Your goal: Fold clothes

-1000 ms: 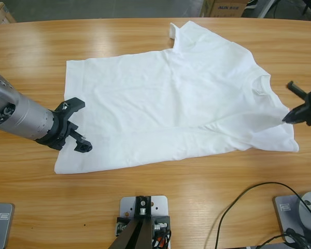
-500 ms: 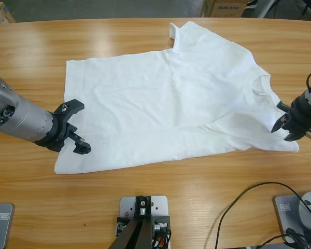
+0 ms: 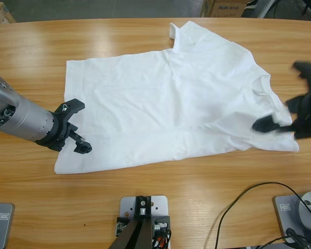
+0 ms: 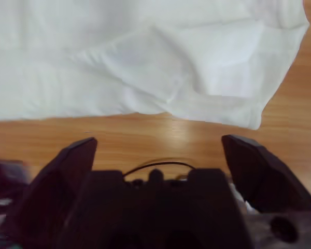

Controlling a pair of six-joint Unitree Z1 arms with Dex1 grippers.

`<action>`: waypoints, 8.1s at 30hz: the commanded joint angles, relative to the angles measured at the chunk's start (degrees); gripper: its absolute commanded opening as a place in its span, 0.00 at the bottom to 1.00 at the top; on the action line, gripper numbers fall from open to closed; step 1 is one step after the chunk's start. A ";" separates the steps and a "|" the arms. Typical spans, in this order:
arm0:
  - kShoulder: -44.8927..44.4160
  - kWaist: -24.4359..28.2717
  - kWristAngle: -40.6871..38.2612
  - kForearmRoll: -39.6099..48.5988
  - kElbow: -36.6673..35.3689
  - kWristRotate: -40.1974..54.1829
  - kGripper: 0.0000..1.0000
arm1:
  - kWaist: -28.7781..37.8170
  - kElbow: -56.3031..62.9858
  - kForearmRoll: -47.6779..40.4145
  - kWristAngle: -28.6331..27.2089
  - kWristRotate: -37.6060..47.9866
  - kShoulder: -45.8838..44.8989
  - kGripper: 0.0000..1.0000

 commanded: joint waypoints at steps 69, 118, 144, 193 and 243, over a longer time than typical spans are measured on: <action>-2.09 -0.45 -0.81 -0.12 3.21 -1.25 0.98 | 0.58 0.62 -7.62 -8.05 -9.48 25.46 0.00; -2.62 -0.61 -0.72 -0.47 4.23 -1.29 0.98 | 7.68 -15.78 8.32 -6.61 -3.08 15.90 1.00; -2.95 -1.68 -0.72 -0.93 4.81 -2.57 0.98 | -5.42 3.15 -19.10 7.46 -6.40 19.87 0.00; -3.30 -1.86 -0.54 -1.17 5.05 -2.68 0.98 | -3.31 13.21 -24.49 10.85 -0.74 19.25 0.00; -4.78 -1.86 -0.37 -1.26 5.76 -3.10 0.98 | -19.02 4.58 -7.74 -3.36 4.90 14.33 0.00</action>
